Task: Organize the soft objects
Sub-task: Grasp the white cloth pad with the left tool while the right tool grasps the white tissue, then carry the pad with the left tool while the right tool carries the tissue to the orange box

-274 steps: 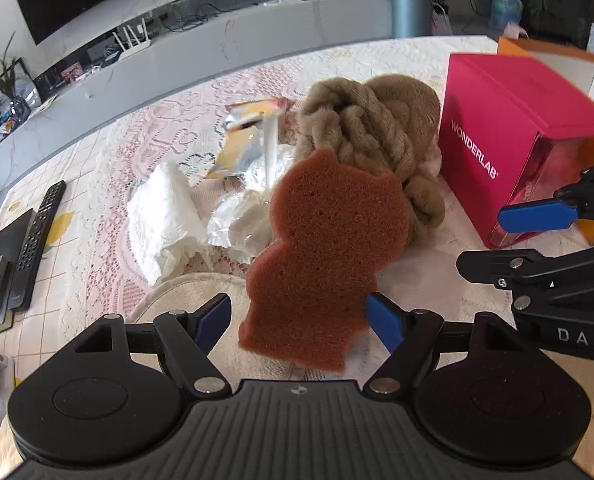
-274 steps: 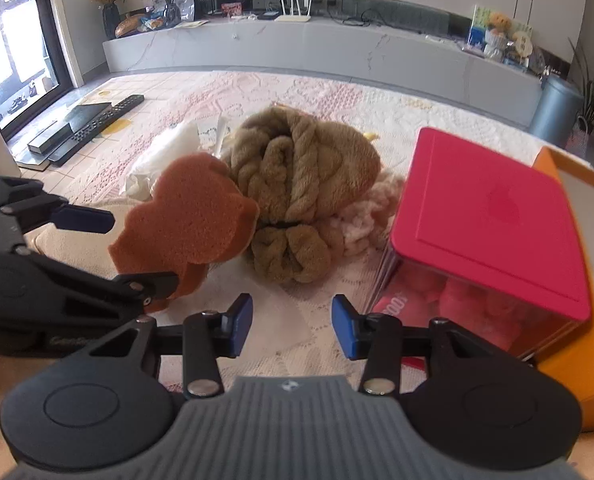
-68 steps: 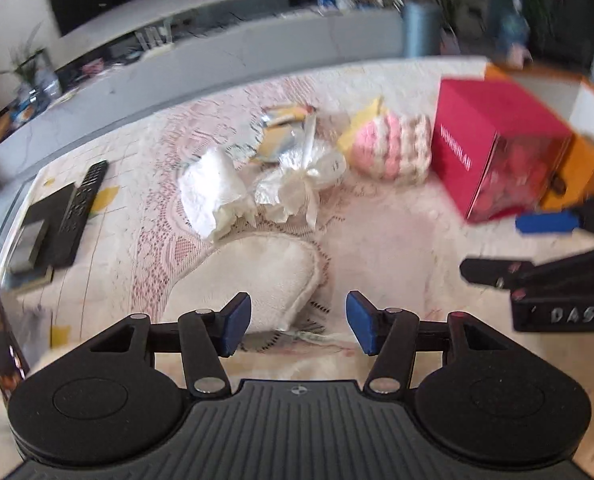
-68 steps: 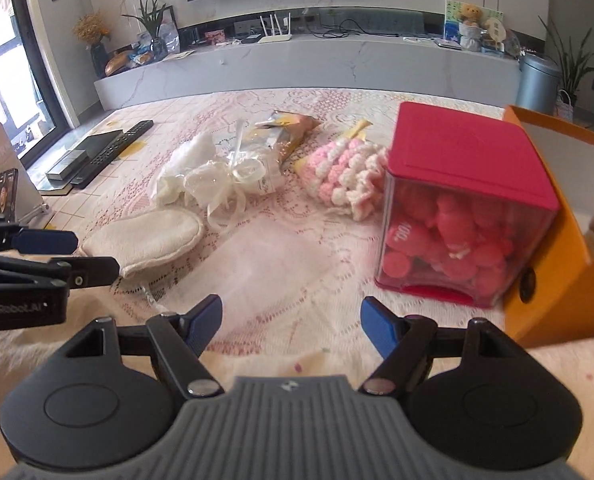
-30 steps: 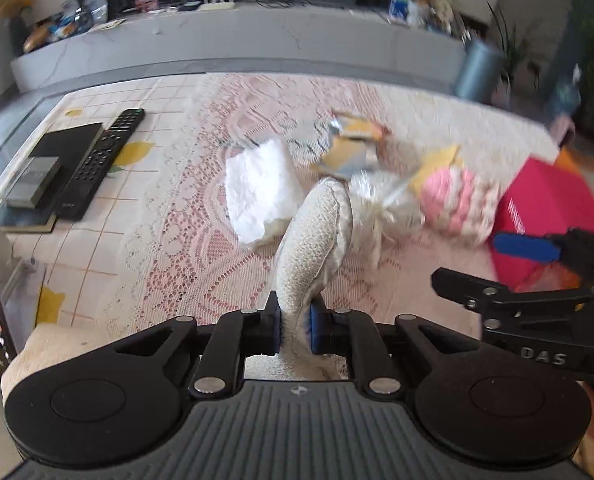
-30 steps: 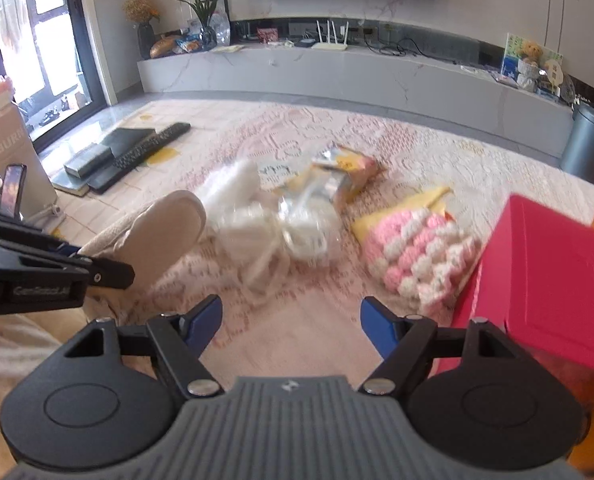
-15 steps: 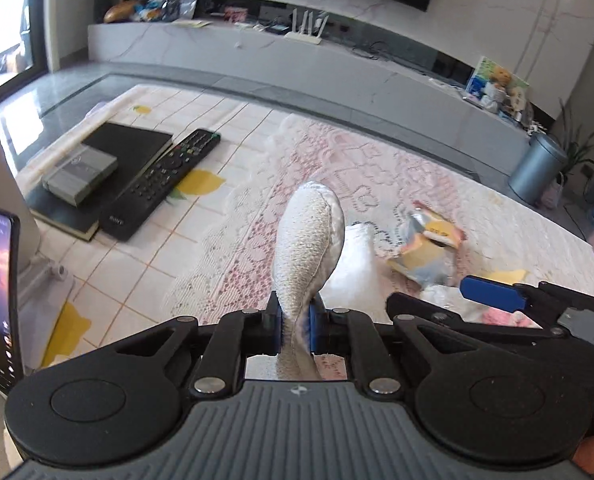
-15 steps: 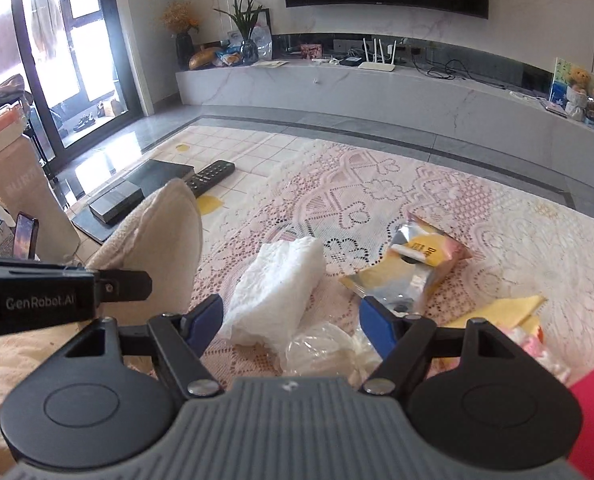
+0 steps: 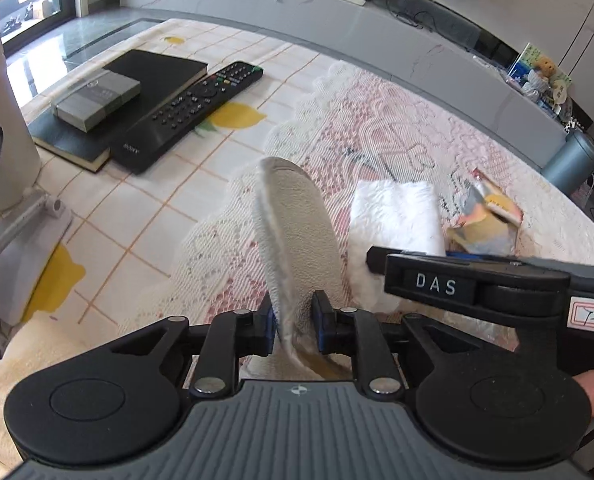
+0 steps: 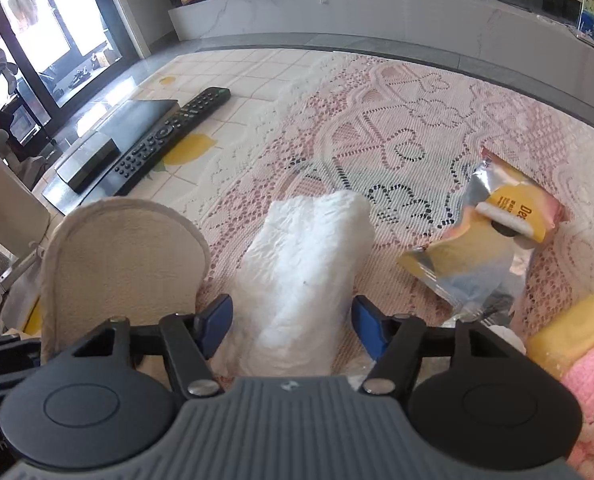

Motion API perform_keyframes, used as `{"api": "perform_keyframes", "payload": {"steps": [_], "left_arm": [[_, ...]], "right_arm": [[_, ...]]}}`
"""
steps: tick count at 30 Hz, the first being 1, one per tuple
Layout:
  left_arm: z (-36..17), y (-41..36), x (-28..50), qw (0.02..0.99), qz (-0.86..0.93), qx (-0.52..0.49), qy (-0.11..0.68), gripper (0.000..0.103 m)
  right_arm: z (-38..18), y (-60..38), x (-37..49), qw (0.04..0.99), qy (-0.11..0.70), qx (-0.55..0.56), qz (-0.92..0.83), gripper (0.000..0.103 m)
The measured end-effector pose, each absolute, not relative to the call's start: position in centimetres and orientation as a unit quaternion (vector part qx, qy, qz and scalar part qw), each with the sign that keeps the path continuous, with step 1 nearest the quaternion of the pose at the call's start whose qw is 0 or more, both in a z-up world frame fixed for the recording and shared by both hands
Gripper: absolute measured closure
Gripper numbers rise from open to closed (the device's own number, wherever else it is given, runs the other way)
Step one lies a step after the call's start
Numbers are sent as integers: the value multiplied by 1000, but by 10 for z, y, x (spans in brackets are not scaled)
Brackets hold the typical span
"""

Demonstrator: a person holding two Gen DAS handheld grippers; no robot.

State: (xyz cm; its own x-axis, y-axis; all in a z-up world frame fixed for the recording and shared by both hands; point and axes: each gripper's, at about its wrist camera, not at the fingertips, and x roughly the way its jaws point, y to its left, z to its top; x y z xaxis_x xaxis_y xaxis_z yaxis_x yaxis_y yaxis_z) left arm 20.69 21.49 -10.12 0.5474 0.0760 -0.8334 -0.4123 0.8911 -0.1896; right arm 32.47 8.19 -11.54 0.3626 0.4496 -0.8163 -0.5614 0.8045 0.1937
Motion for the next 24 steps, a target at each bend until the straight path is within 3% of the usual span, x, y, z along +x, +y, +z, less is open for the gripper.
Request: {"api": "perform_keyframes", "payload": {"steps": [3,6,8,10,24], "left_arm": [[-104,215,207,856,140,-188,461,76],[-106,215,208,854,138,-187,466,76],[-106,213,209,855,135,-183,465,81],[-103,210,207,862,132,-176,456,96],[-41,175,175,915,82,-182,350,98]], "right_arm": [[-116,88,321,822,468,-77,315,75],[-113,85,320,827,460,-74,315,87],[-105,82,316,833,450,-67,315,88],[-91,77,309,844,426,-69,317,89],[-10,-6,256,895,330,-8,299,89]]}}
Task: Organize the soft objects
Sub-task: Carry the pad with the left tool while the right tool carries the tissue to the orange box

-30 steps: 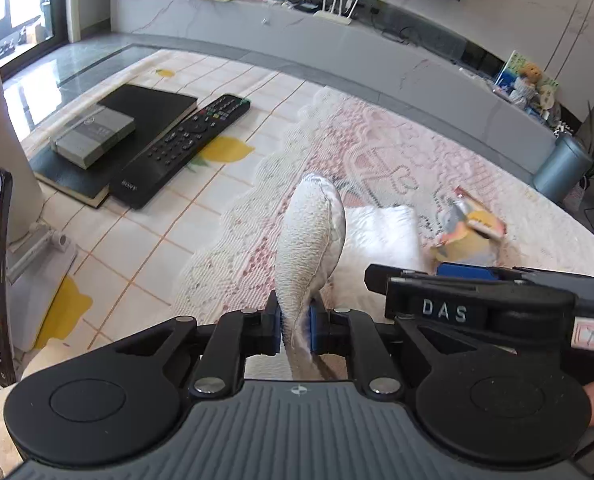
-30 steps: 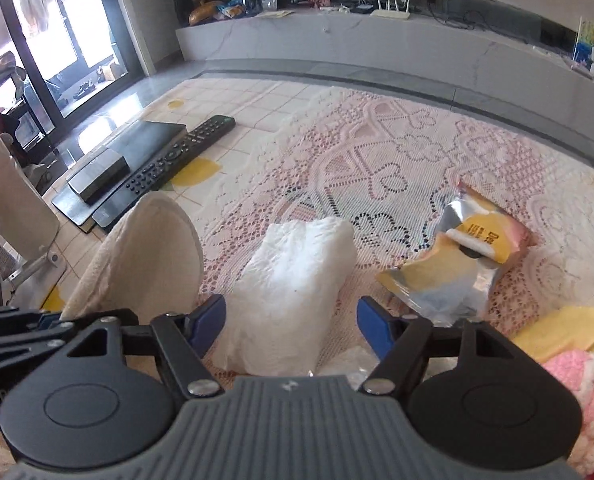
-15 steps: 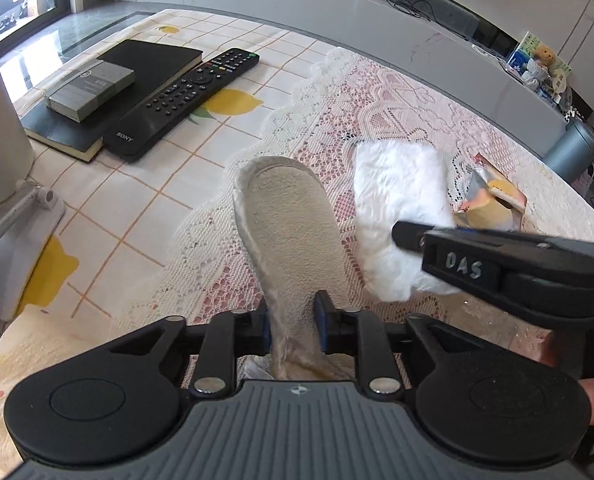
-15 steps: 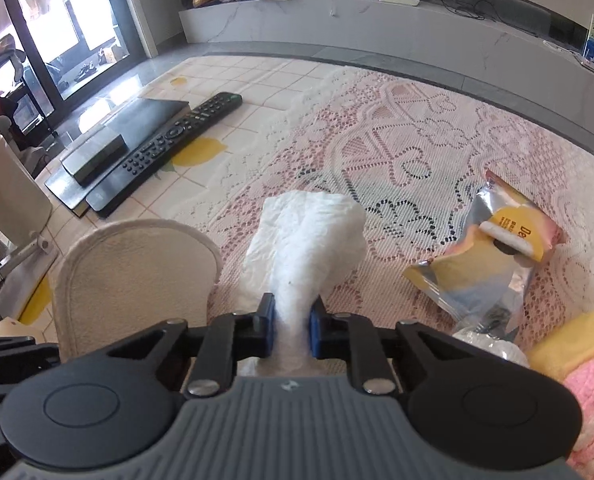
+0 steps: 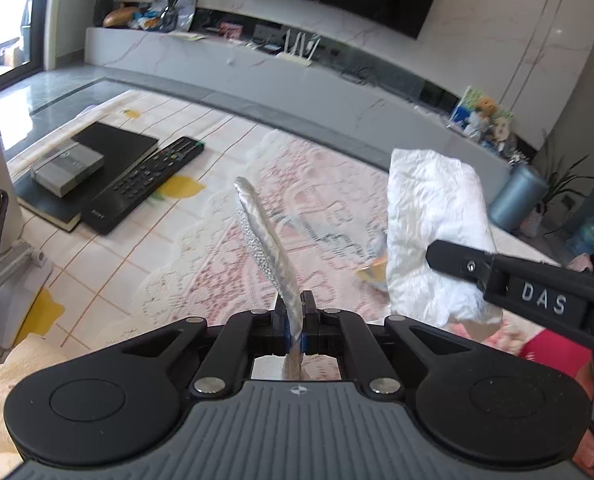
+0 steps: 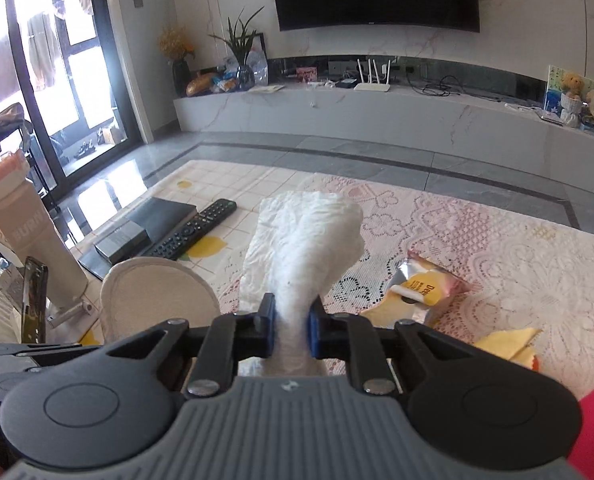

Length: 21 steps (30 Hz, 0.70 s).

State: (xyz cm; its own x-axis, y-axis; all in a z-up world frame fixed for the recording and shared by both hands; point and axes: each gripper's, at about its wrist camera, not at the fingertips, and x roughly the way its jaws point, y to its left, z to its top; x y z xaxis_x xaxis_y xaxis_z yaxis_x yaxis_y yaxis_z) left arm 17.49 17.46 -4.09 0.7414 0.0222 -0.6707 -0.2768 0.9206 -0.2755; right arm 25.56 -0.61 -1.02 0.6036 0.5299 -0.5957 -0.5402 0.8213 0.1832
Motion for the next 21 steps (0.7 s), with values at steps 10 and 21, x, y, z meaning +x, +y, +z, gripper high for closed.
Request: {"api": "perform_keyframes", "payload": {"steps": [10,21], "left_arm": [[2,132,143,931,20,-183,315,98],[31,35,145,932,-120,-170,298,98]], "right_arm": [[9,-101,201,912,318,48,253,88],[36,-229,155,934,299,67,186,88]]}}
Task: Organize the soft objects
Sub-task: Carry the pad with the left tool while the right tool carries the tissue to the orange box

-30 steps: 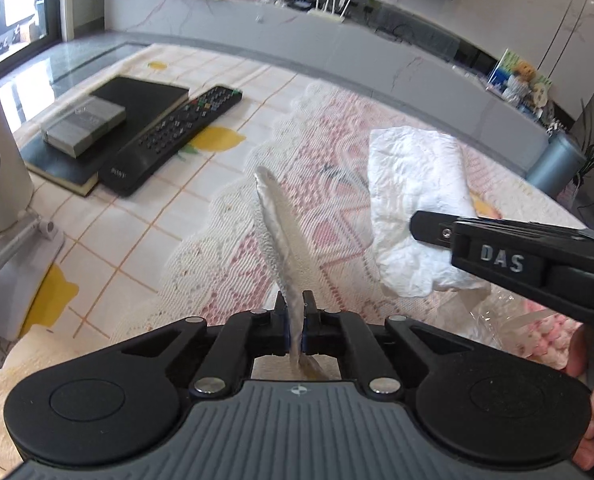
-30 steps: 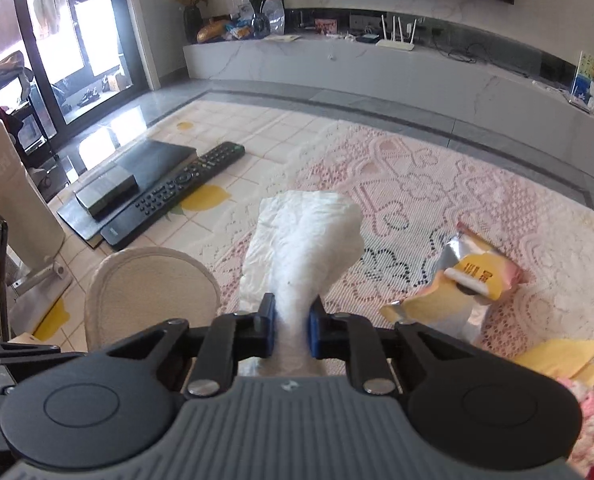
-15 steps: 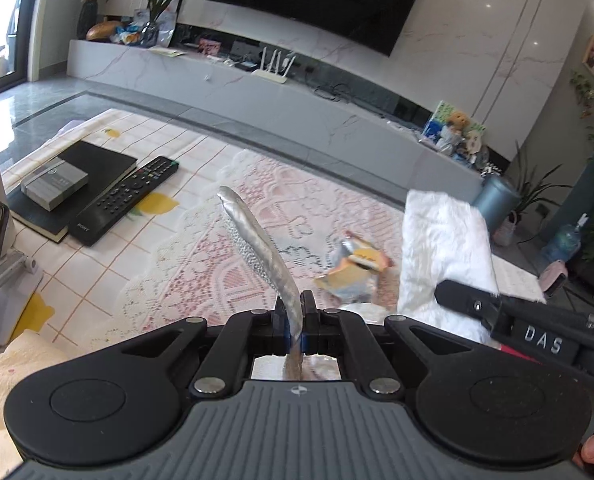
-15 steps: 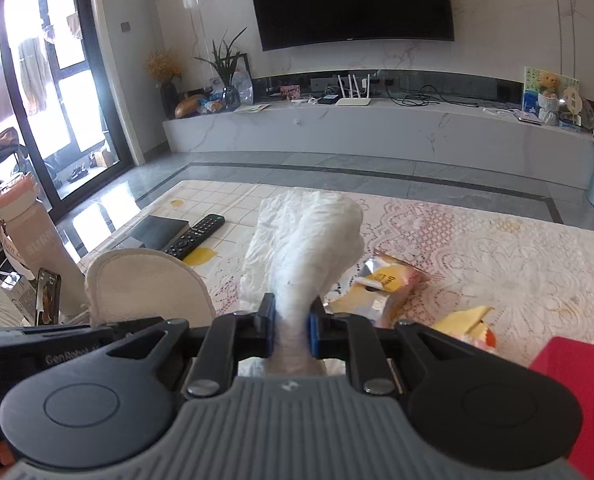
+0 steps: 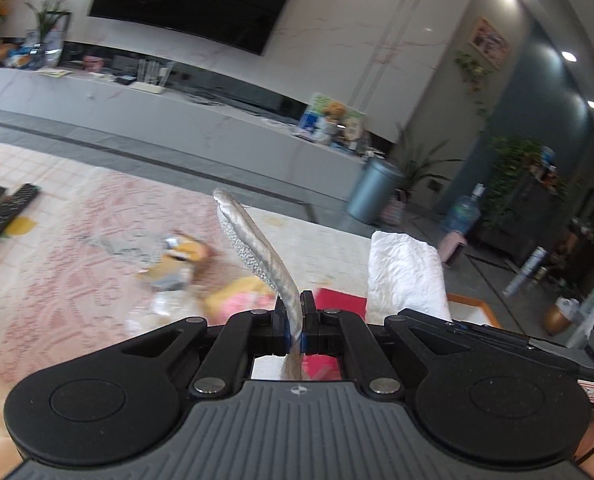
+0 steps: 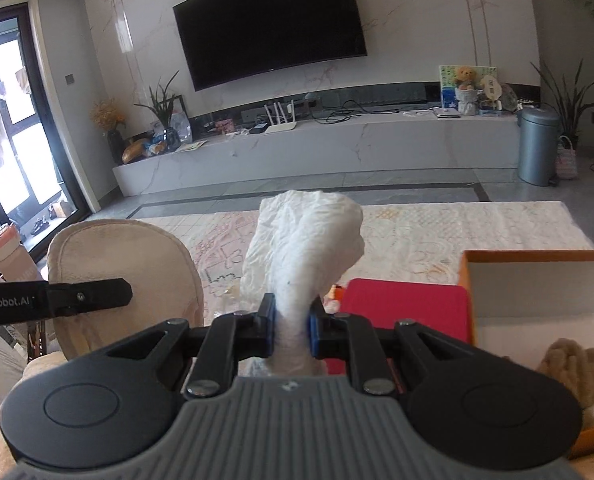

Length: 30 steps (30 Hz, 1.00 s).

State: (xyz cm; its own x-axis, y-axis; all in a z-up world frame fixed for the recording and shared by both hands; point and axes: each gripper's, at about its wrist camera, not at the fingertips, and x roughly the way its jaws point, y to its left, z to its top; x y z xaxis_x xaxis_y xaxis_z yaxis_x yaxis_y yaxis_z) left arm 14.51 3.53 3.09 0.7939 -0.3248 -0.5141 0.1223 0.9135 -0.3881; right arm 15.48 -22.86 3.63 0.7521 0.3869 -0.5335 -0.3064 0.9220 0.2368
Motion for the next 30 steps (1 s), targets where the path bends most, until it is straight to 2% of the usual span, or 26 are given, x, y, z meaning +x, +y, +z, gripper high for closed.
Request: {"api": "perform_keyframes", "payload": {"steps": [15,30], "left_arm": [[28,-105,191,900,-268,-117,323,98],[-9,-187,258,874,-309,-47,373,98]], "right_arm": [[62,-356,140,951,299,5,79,88],[-2,-434,222,915,402,-29,14,88]]}}
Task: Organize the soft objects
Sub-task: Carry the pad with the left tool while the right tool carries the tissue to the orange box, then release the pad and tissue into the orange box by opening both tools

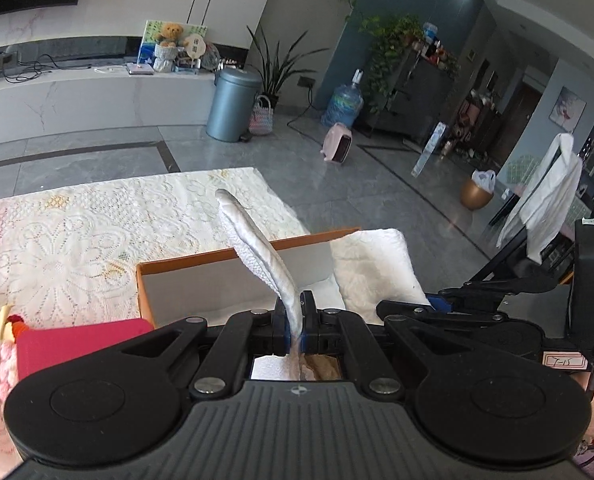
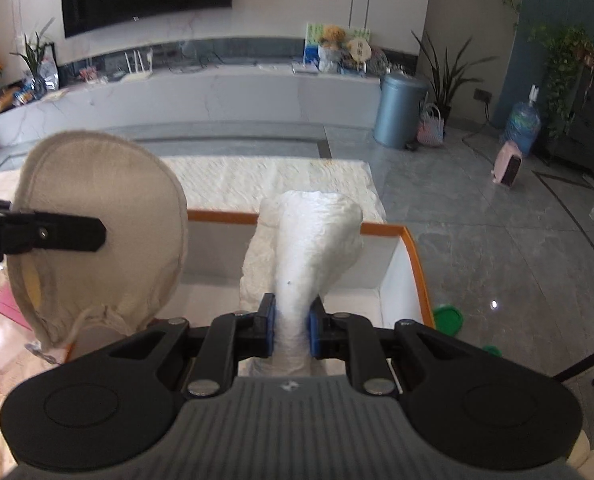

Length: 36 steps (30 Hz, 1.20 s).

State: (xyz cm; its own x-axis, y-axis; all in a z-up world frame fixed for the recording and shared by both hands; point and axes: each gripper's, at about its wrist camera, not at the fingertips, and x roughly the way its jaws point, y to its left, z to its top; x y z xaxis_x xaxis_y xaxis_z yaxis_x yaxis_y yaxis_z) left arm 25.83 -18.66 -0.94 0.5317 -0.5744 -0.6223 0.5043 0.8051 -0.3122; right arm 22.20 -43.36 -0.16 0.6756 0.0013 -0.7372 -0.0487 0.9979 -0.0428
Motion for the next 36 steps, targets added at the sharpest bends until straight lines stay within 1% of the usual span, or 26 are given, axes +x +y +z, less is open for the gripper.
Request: {"api": "perform_keyframes", "payload": {"steps": [3,9,16,19,23,24,25,26,27,28,29,32,34,36], "left_arm": [[-26,-196,273,868,-301,-30,394,98],[-54,-205,281,857,-289,-6,427,98],[-65,-207,287,854,-263,20,449,98],[-64,-214,283,855,-254,45,451,97],[-56,-219,277,860,-246,58,443,92],[-53,-218,275,861,-246,57,441,86],[-51,-217,273,862,-248,55,439,77],[-48,-215,272,863,-250,52,436,71],[-44,-214,271,865,-254,48,430,61],[-41,-211,269,867,-257,44,424,53],[-36,-209,266,870,-259,42,418,50],[-25,-207,261,873,-268,36,405,39],[-15,-202,253,876,-277,29,395,32],[-4,-197,244,880,-285,23,380,30]], "right_arm": [[-19,-437,243,904,424,-45,13,88],[-50,-433,281,884,465,-35,30,88],[-81,-428,307,865,500,-36,27,88],[-85,-424,311,857,513,-54,20,85],[-89,-418,310,852,517,-82,10,74],[-87,-418,308,853,515,-83,6,69],[-83,-419,306,854,513,-80,2,65],[-80,-420,305,856,510,-78,-1,57],[-76,-421,303,858,508,-76,-4,50],[-72,-422,302,860,505,-76,-7,46],[-68,-422,299,861,502,-77,-9,42],[-54,-423,291,865,495,-80,-14,35],[-43,-423,284,869,488,-84,-19,34],[-31,-422,276,874,478,-84,-21,34]]}}
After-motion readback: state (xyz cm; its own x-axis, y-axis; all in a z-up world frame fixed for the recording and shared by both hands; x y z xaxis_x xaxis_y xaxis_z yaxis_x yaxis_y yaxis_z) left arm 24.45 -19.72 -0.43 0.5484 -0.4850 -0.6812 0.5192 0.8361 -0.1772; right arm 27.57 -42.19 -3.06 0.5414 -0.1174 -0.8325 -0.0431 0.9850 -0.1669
